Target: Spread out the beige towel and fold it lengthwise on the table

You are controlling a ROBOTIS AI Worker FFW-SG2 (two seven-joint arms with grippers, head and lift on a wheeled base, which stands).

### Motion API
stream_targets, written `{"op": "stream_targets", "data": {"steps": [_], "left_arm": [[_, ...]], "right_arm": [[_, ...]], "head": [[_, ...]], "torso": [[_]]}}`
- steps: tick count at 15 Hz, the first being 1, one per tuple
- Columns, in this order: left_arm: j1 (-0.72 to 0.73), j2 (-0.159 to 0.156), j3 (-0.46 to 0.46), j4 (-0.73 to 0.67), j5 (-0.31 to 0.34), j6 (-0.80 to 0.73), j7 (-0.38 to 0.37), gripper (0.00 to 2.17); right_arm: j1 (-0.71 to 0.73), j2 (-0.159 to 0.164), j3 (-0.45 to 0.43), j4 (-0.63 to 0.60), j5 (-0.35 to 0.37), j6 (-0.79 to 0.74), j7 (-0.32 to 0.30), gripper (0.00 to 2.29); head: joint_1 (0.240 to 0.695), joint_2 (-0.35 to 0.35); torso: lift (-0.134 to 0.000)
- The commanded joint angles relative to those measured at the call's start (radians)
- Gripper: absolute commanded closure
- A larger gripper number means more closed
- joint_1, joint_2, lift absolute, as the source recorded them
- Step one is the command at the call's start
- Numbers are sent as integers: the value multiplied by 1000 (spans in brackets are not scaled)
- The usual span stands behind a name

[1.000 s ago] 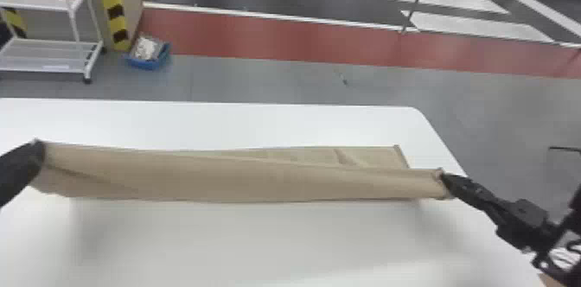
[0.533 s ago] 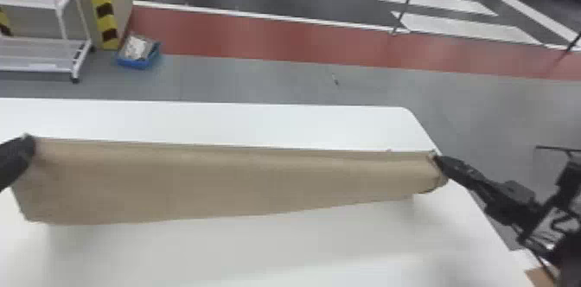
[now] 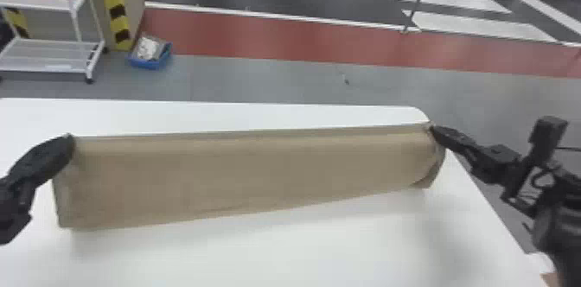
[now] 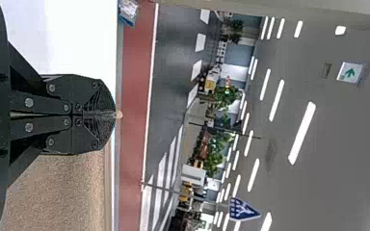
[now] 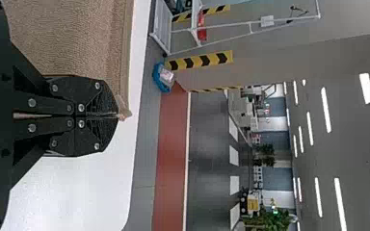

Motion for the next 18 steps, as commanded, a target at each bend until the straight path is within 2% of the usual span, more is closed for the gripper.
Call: {"op": "stream_targets", "data": {"steps": [1,4,6,10,13,15,18], "left_arm": [[-6,3,-23,10,-47,2,6,1355],[-28,4,-48,33,-60,5,12,1355],[-55,9,-72,65,-99,32,38,1355],[-114,9,-94,160,-115,39,60,1355],[-132,7,-105,167,-110,63,74,1355],[-143,7,-118,168,-122,97,74,1355],[-146,7,-129,168,-133,97,74,1355]], "right_arm": [[-8,0,43,37,31,-51,-18,1484],[-14,0,85,70,86,-100,-52,1484],[-14,5,97,78,129,-128,-80,1484],[-13,5,106,101,159,-168,-115,1484],[-2,6,112,103,161,-198,-136,1484],[9,8,123,101,181,-211,-147,1480],[18,9,144,113,221,-226,-195,1480]], "head": [[695,-241],[695,-238],[695,-236],[695,-235],[695,-232],[695,-233],[695,-237]], "torso": [[-124],[-124],[-124],[-124],[-124],[-124],[-124]]}}
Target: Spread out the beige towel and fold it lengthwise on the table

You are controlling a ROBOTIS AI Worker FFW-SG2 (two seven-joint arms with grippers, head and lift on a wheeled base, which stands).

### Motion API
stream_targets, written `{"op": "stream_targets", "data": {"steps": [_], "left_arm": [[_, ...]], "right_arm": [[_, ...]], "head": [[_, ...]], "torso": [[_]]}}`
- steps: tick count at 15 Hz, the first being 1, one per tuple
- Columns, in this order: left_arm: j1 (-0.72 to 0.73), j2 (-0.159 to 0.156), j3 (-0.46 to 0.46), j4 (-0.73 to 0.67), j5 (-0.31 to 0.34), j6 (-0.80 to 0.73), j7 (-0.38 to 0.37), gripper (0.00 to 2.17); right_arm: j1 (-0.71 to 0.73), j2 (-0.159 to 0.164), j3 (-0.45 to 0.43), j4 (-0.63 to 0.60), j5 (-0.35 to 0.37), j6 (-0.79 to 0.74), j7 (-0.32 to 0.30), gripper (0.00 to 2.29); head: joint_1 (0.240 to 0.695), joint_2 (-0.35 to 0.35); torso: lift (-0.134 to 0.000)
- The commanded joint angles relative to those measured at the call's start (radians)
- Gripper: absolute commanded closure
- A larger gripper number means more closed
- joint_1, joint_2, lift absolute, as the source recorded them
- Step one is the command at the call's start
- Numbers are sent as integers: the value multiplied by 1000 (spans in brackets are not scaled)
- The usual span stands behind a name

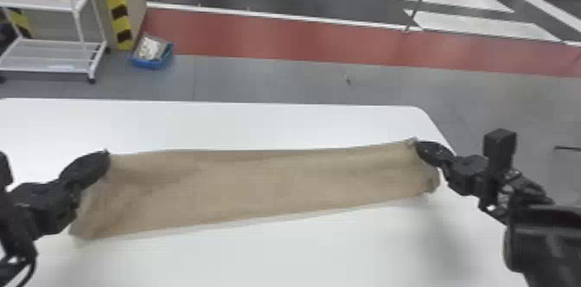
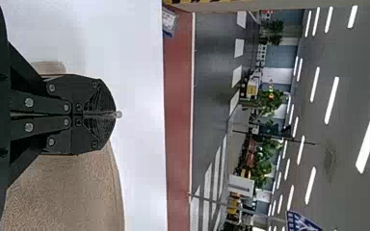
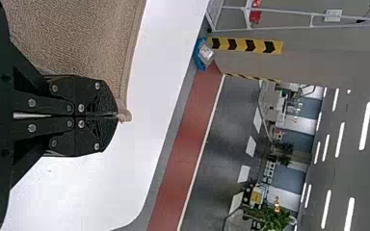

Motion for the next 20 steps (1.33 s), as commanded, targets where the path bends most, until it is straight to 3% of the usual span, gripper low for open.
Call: {"op": "stream_targets", "data": {"steps": [1,4,5,6,7,8,13,16,20], "left_arm": [[-5,0,-6,0,-3,7,-1,1355],[-16,0,-12,14,-6,16,5,1355],[-20,0,-29,28,-6,13,39,1187],[-27,0,-37,38,-10,-3,49,728],[-30,0,-37,43,-10,-12,57,282],[-30,0,-40,43,-9,-27,85,6],[7,3,-5,-14,31,-107,122,26],[73,11,29,-94,65,-79,118,26],[179,20,97,-170,102,-52,105,26]], "right_arm": [[3,0,16,9,25,1,-13,1480],[3,0,30,7,34,16,-16,1413],[4,0,33,9,34,16,-26,1153],[3,0,33,9,34,16,-29,907],[3,0,33,9,31,13,-36,397],[3,0,30,7,26,7,-42,39],[27,-3,-46,-40,-34,-5,-38,29],[72,-12,-136,-117,-113,62,27,53],[204,-10,-211,-257,-139,212,140,205]], "head": [[695,-241],[695,-243],[695,-241],[695,-240],[695,-238],[695,-238],[695,-231],[695,-243],[695,-261]], "torso": [[-124],[-124],[-124],[-124],[-124],[-124],[-124],[-124],[-124]]}}
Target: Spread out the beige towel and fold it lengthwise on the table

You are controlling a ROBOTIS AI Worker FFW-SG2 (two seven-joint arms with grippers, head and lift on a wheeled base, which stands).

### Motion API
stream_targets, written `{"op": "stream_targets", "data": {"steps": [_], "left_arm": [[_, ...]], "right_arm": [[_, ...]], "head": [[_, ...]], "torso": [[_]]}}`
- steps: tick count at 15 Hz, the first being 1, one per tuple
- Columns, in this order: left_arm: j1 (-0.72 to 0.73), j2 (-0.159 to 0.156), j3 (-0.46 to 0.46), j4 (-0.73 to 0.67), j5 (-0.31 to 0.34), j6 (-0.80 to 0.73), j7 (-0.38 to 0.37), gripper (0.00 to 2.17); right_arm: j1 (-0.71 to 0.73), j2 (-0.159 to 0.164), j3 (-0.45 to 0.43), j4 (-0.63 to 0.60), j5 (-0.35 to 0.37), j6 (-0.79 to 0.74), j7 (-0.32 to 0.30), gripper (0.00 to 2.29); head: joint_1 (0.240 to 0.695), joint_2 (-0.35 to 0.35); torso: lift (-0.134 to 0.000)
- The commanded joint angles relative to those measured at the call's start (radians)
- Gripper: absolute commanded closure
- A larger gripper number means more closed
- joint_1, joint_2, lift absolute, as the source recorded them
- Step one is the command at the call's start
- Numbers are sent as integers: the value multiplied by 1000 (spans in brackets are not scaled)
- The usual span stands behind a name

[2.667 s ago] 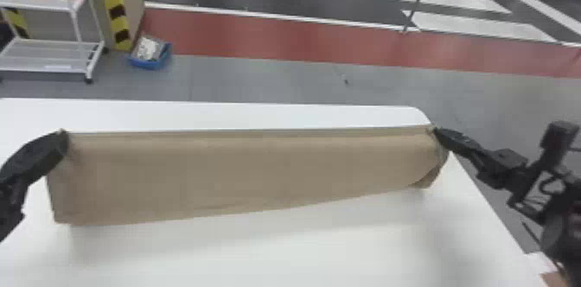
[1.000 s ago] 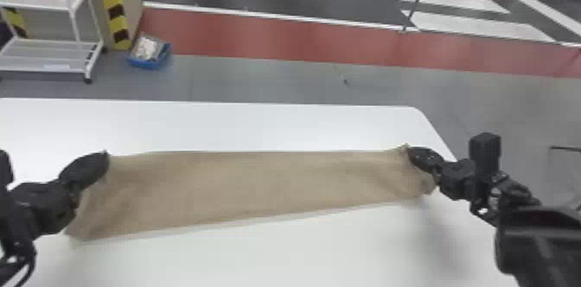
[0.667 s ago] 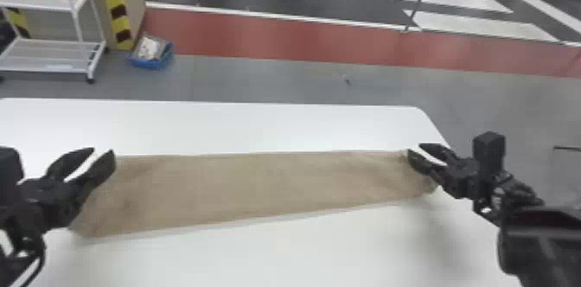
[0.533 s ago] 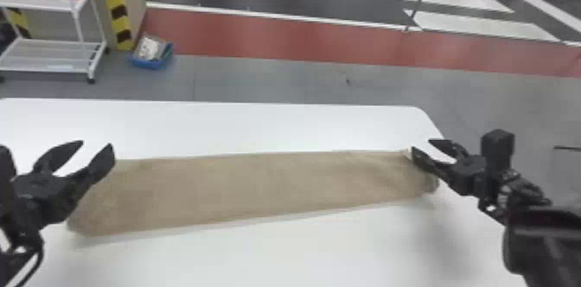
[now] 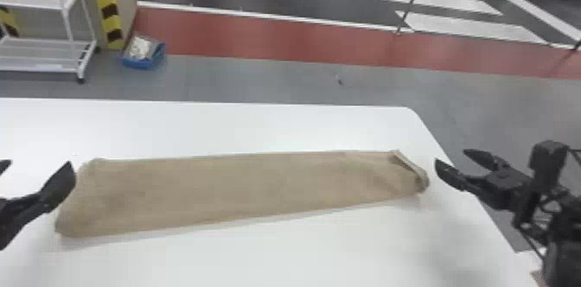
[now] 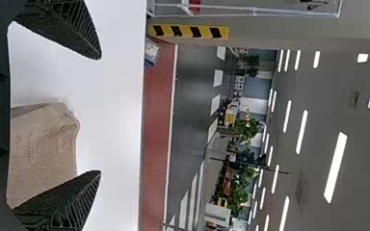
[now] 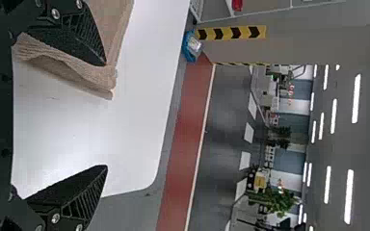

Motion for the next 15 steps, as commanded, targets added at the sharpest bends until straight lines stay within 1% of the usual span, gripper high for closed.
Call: {"op": "stream_targets", "data": {"steps": [1,2,3,5,7,8,9,10,13,15], "left_arm": [[48,6,15,-32,4,5,-1,26],[56,7,15,-32,4,5,-1,26],[62,7,15,-32,4,5,-1,26],[67,9,6,-26,-2,5,-1,26],[67,7,-10,-22,-5,-1,-3,60],[67,7,-14,-20,4,-4,-18,124],[67,7,-24,-20,9,-13,-24,167],[63,6,-33,-20,9,-19,-29,218],[53,9,-48,-17,4,-19,-29,218],[51,9,-53,-14,7,-19,-43,218]], "right_arm": [[54,10,-45,-35,-8,34,78,326],[79,28,-60,-54,-17,31,107,353],[113,47,-60,-84,-16,16,109,353],[153,77,-57,-113,-2,-36,101,471],[159,99,-43,-113,68,-104,65,475],[157,110,-34,-106,102,-144,46,475],[157,111,-22,-95,108,-156,32,478],[153,111,-13,-84,116,-165,28,630],[150,111,14,-60,148,-183,9,650],[146,111,18,-43,153,-199,0,650]], "head": [[695,-262],[695,-263],[695,-261],[695,-259],[695,-252],[695,-252],[695,-254],[695,-257],[695,-263],[695,-261]], "torso": [[-124],[-124],[-124],[-124],[-124],[-124],[-124],[-124],[-124],[-124]]}}
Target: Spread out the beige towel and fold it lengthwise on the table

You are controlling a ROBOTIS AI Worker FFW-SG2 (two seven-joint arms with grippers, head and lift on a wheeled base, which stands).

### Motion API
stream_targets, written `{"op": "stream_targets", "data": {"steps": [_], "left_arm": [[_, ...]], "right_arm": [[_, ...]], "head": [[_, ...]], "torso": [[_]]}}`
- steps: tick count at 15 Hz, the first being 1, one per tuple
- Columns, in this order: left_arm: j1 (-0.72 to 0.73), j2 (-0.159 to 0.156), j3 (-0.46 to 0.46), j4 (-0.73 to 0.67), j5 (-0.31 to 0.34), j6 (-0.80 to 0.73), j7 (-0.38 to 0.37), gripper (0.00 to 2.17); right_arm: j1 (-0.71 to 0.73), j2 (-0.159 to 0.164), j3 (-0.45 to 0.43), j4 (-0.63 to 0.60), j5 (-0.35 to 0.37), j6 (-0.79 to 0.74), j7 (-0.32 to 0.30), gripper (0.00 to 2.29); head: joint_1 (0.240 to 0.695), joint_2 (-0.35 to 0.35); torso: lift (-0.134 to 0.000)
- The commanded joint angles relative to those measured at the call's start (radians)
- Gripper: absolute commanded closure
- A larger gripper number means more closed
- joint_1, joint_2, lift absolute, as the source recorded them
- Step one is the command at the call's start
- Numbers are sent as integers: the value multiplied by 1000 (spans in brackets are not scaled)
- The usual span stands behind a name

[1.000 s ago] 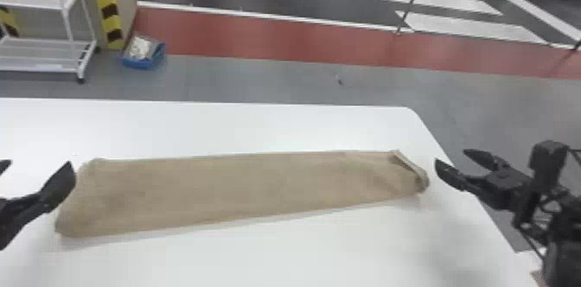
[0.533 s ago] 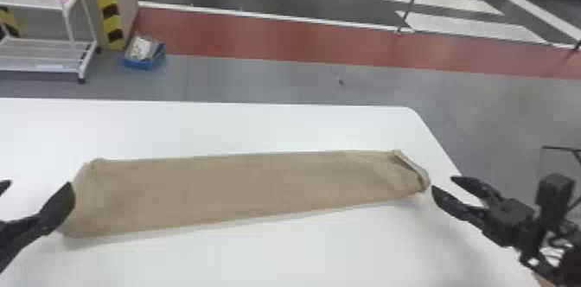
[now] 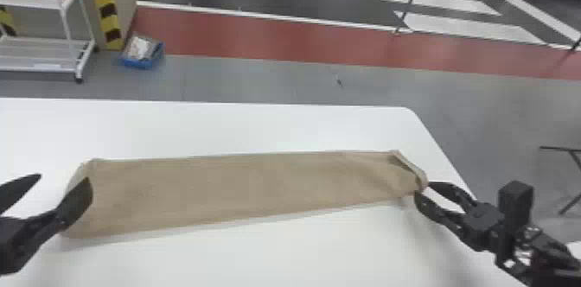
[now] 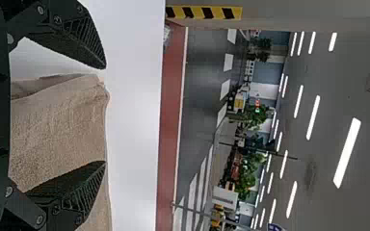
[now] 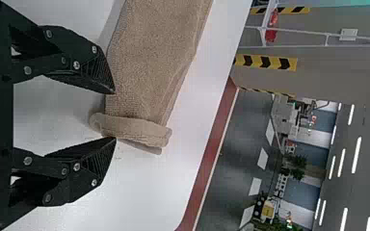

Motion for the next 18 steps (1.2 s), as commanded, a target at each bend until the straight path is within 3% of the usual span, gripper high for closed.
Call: {"op": "stream_targets", "data": {"steps": [1,5,7,8,12,18], "left_arm": [[-5,0,-8,6,3,0,-19,218],[-17,2,-34,27,-20,6,-20,218],[-16,3,-39,27,-40,18,-22,221],[-16,3,-40,29,-47,25,-22,221],[-17,2,-56,38,-94,28,-8,221],[-34,2,-70,65,-116,25,1,221]], "right_arm": [[-4,0,4,15,6,-15,-9,650],[-15,0,-2,14,8,-12,-12,660],[-15,-3,-9,12,3,-9,-12,1099],[-15,-8,-10,12,0,-9,-12,1150],[-15,-12,-18,14,-5,-2,-8,1150],[-18,-37,-22,21,-12,-6,16,1146]], "head": [[695,-264],[695,-278],[695,-286],[695,-290],[695,-299],[695,-306]], "torso": [[-124],[-124],[-124],[-124],[-124],[-124]]}}
